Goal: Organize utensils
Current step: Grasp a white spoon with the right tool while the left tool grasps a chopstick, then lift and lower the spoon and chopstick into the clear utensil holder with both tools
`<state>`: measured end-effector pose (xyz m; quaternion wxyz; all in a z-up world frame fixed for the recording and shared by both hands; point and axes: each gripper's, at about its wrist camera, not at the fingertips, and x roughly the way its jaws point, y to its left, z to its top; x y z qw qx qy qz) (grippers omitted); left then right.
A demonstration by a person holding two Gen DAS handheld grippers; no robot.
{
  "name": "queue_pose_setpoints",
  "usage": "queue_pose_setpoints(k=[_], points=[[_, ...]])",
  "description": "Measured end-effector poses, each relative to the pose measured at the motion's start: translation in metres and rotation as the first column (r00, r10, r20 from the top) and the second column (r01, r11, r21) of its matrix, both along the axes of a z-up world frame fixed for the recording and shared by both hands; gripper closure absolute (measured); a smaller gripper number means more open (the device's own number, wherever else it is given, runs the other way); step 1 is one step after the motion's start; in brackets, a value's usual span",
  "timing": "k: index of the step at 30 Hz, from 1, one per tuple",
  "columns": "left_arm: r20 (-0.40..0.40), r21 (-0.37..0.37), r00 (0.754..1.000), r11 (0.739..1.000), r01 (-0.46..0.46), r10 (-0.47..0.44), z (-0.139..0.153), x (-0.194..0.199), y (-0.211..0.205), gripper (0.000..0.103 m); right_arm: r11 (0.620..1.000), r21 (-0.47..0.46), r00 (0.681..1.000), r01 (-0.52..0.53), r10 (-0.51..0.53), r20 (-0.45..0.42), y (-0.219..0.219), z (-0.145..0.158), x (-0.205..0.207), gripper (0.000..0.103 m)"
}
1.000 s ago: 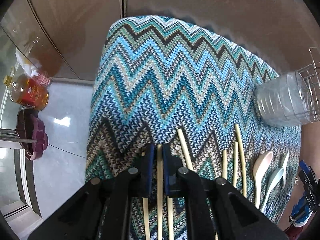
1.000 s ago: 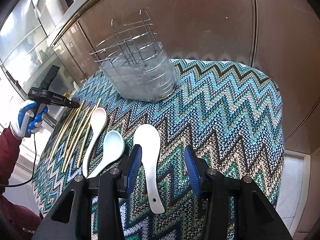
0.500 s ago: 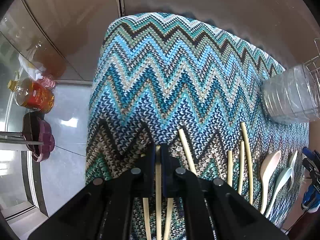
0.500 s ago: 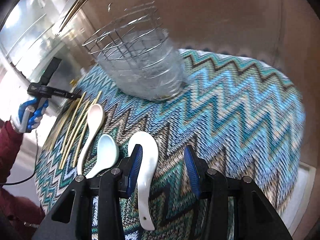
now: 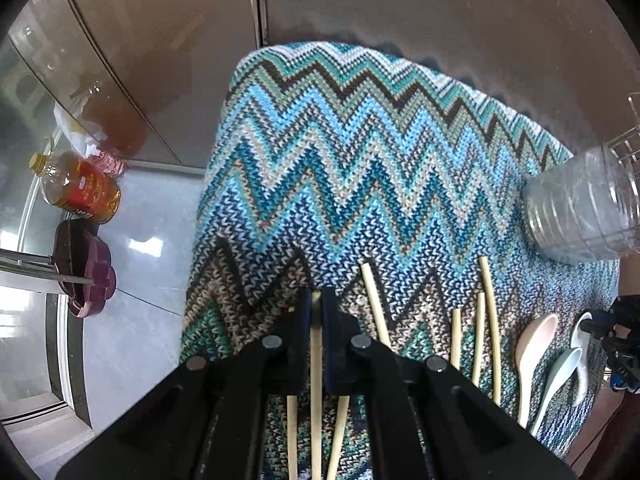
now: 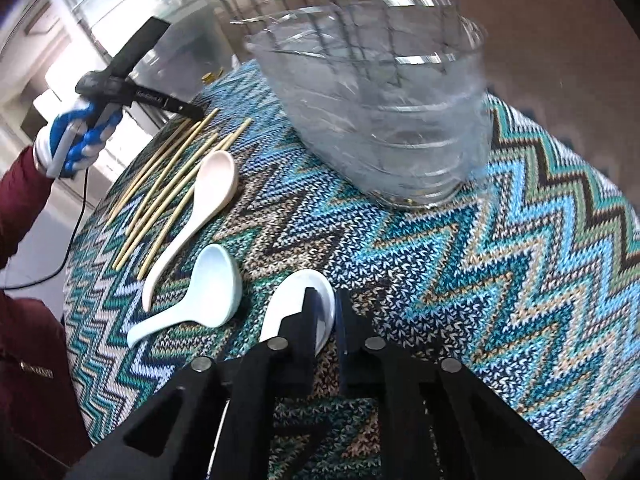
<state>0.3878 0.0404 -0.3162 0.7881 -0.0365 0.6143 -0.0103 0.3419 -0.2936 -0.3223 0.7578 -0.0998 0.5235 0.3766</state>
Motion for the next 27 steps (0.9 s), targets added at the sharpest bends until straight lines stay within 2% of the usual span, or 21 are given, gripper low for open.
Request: queue_pose_setpoints(k=[7,15,20,24,27], points=[[0.107,-0.025,0.994,1.000,0.006,-0.003,0.039,-0.027,0.001,0.098,0.999,-0.020,0.992,0.035,-0.033,0.126,-0.005,0.029,-0.035,0.099],[0.288,-0.021,0.957,1.000,0.018,-0.011,0.098,-0.082,0.010,0.098,0.993,-0.004,0.951,0.116,-0.110,0.290,-0.025,0.078,-0.096,0.099],[0.390,-0.059,0.921,0.998,0.009,0.015,0.131,-0.119,0.023,0.098,0.985,0.026,0.909,0.172,-0.169,0.381,-0.024,0.106,-0.134,0.099],[0.481,-0.102,0.876,0.995,0.017,0.034,0.166,-0.140,0.025,0.098,0.973,0.066,0.860,0.223,-0.228,0.455,-0.023,0.133,-0.152,0.099],[0.544,-0.148,0.838,0.988,0.041,0.047,0.195,-0.143,0.020,0.098,0.956,0.097,0.795,0.277,-0.285,0.536,-0.017,0.162,-0.154,0.099]])
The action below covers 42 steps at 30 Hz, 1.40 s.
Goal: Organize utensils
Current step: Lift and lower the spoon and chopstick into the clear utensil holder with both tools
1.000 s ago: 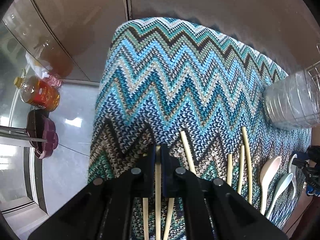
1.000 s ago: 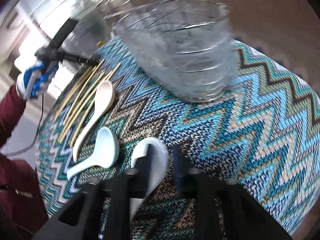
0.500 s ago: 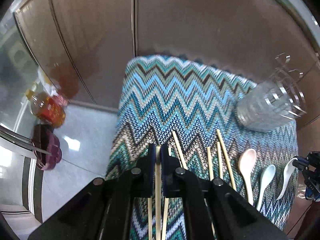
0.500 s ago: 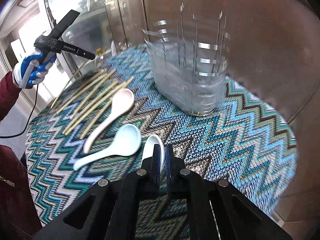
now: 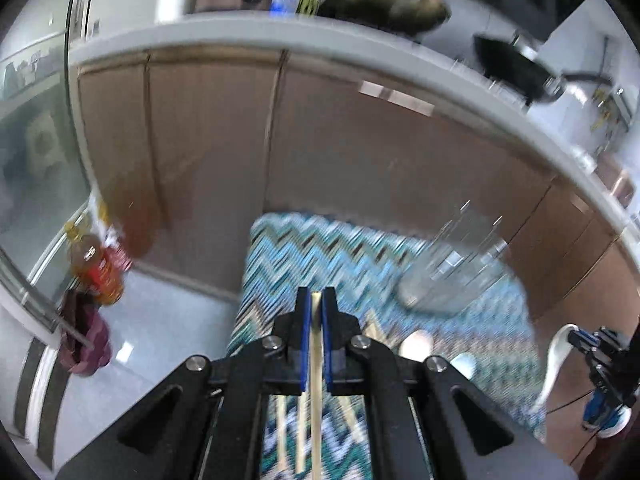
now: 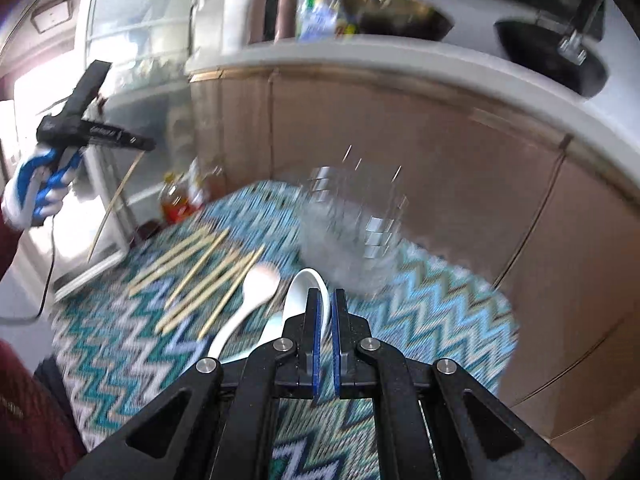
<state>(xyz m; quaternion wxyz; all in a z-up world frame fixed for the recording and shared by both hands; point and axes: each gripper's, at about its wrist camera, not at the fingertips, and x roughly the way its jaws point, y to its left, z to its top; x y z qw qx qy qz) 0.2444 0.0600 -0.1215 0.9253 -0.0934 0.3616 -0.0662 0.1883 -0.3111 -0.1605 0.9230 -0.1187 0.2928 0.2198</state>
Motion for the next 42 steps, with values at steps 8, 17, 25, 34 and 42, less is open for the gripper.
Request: queue_pose_setpoints(k=[8,17,25,34,42], points=[[0.270,-0.114,0.963,0.993,0.037,-0.005,0.082,0.025,-0.052,0.098,0.980,0.089,0.951,0.176,-0.193,0.240,0.022,0.062,0.038,0.099],[0.448,-0.222,0.893,0.973,0.063,0.045,0.091,0.095,-0.120,0.098,0.927,0.149,0.838,0.344,-0.375,0.397,0.043,0.052,0.094,0.099],[0.495,-0.177,0.864,0.984,-0.002,0.091,0.039,0.141,-0.164,0.098,0.876,0.167,0.786,0.453,-0.481,0.389,0.038,0.004,0.133,0.099],[0.543,-0.071,0.835,0.996,-0.057,0.086,-0.021,0.133,-0.186,0.098,0.863,0.160,0.783,0.479,-0.503,0.365,0.041,-0.041,0.138,0.098],[0.537,-0.049,0.838,0.995,-0.086,0.099,-0.017,0.120,-0.176,0.093,0.854,0.200,0.800,0.479,-0.519,0.301,0.035,-0.046,0.129,0.082]])
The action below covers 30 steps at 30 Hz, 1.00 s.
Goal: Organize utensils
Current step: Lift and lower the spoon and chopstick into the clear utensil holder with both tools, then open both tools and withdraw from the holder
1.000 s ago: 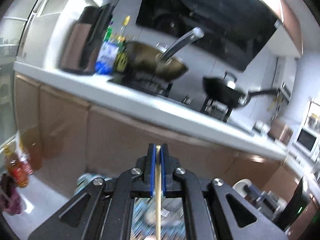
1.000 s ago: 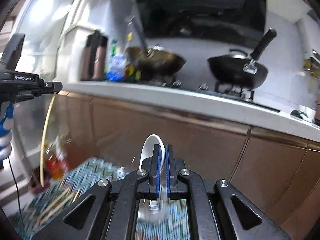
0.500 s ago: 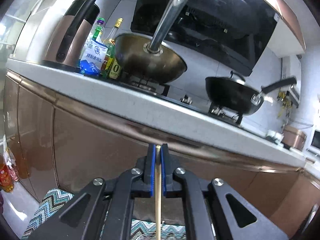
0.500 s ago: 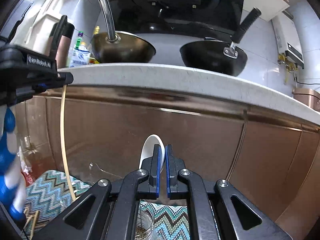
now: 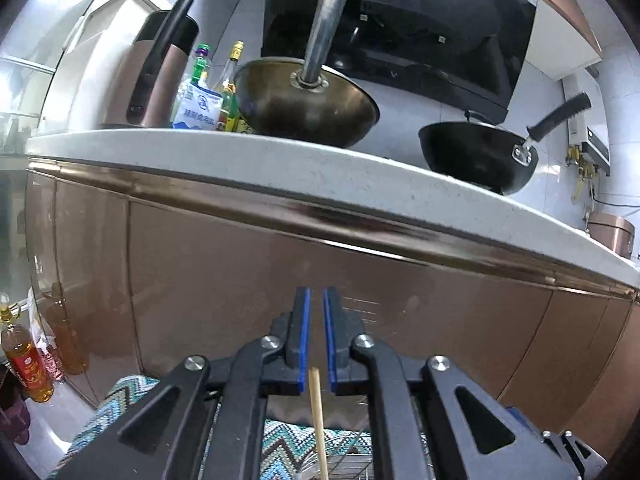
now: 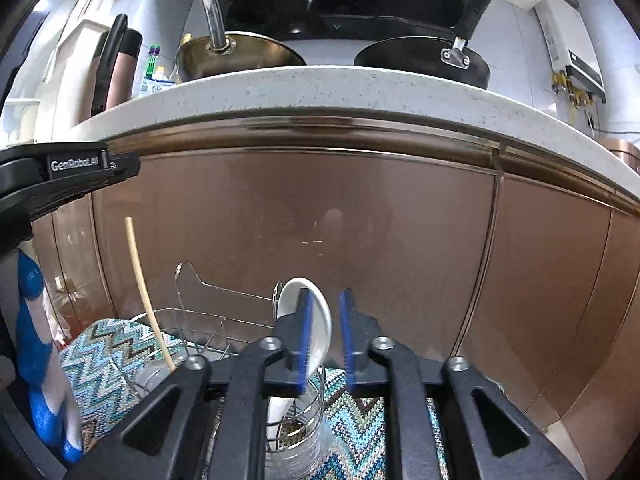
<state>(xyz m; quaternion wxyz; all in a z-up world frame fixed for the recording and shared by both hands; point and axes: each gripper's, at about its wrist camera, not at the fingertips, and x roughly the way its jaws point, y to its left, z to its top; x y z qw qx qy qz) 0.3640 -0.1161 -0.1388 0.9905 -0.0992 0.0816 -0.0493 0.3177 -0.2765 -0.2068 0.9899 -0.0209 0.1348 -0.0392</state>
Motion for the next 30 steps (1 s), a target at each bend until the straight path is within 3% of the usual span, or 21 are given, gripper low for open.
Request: queue_pose_setpoints(k=[2,5,11,14,25,30], points=[[0.011,-0.002,1.000,1.000,-0.004,0.004,0.009,-0.008,0.006,0.085,1.000,0.002,1.000,0.008,-0.008,0.018,-0.001,0.008,-0.008,0.074],[0.050,0.007,0.999,1.000,-0.010,0.010,0.029,-0.032,0.018,0.070,1.000,0.006,0.999,0.010,-0.010,0.038,-0.003,0.025,-0.022,0.072],[0.108,0.038,0.993,0.998,-0.046,0.041,0.070,-0.088,0.044,0.066,0.999,0.033,0.996,0.014,-0.017,0.085,-0.007,0.066,-0.067,0.072],[0.126,0.076,0.986,0.990,-0.118,0.108,0.090,-0.121,0.060,0.060,0.999,0.050,0.995,0.011,-0.016,0.103,-0.010,0.089,-0.092,0.072],[0.077,0.083,0.980,0.979,-0.189,0.183,0.129,-0.218,0.123,0.059,0.996,0.075,0.987,-0.051,0.039,0.158,-0.009,0.155,-0.192,0.072],[0.026,0.046,0.987,0.986,-0.159,0.158,0.135,-0.253,0.149,0.059,0.990,0.105,0.979,-0.097,0.076,0.187,-0.003,0.172,-0.233,0.072]])
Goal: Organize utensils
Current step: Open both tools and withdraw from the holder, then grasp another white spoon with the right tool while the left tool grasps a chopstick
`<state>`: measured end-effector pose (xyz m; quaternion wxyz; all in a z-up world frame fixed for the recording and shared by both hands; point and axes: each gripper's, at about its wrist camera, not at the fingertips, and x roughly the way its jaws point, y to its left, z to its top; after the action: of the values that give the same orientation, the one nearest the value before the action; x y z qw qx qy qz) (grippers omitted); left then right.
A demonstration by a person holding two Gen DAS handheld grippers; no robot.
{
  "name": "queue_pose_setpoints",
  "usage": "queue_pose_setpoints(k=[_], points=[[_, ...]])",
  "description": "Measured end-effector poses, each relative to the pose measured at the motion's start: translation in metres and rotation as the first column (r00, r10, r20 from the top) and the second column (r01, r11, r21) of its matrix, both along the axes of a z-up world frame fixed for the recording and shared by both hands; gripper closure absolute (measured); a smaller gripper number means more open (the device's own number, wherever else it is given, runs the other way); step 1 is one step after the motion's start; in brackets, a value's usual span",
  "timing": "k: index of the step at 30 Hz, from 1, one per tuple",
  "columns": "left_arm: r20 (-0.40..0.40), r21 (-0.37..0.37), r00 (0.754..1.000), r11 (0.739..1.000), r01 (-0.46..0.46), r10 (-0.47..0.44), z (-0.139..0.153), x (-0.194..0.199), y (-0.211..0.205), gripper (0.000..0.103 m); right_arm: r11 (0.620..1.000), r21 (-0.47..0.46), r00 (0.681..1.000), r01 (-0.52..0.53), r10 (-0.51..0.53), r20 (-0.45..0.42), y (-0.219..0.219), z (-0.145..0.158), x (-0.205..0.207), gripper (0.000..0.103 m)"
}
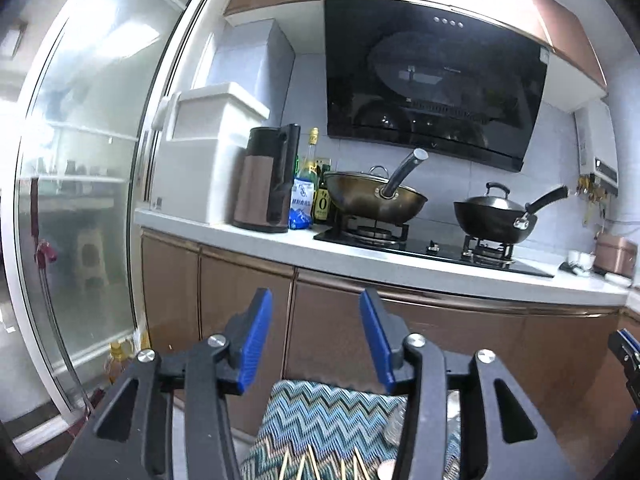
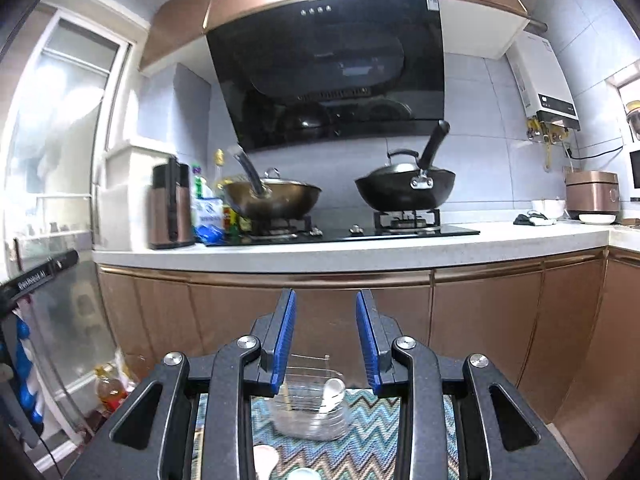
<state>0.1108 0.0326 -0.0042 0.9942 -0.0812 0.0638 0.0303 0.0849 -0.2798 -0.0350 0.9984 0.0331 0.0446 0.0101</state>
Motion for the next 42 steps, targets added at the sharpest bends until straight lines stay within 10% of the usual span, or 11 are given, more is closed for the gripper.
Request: queue_pose_setpoints(k=[11,22,26,31,36,42], points=[[-0.122,-0.063,0.989,0.995,0.082,-0.089,-0.017,-0.019,0.027,0.059,0.996,0.051,0.998,-0.070,0.070,-0.007,0.002,-0.001,-0.037,0.072],[-0.393,-0.200,0.898,0.971,0.128,-0.199,-0.101,0.052,0.029,0.059,0.990,0.133,0.977,-0.047,0.074,-0.200,-0.027,-0.067,0.006,0.072],[-0.503,-0.249,0.815,0.951,0.183,-0.288,-0.141,0.084,0.015,0.060,0.985,0.162,0.950,-0.060,0.106,-0.293,-0.035,-0.097,0.031,0.072],[-0.655,-0.327,0.619,0.901,0.284,-0.433,-0.202,0.131,-0.025,0.060,0.965,0.233,0.875,-0.123,0.216,-0.433,-0.040,-0.142,0.069,0.072],[-0.755,-0.364,0.443,0.871,0.328,-0.483,-0.252,0.174,-0.061,0.070,0.923,0.332,0.732,-0.193,0.361,-0.579,-0.040,-0.203,0.114,0.072],[-0.827,-0.339,0.338,0.878,0.338,-0.449,-0.283,0.213,-0.079,0.071,0.898,0.379,0.608,-0.225,0.433,-0.666,-0.039,-0.252,0.151,0.072]])
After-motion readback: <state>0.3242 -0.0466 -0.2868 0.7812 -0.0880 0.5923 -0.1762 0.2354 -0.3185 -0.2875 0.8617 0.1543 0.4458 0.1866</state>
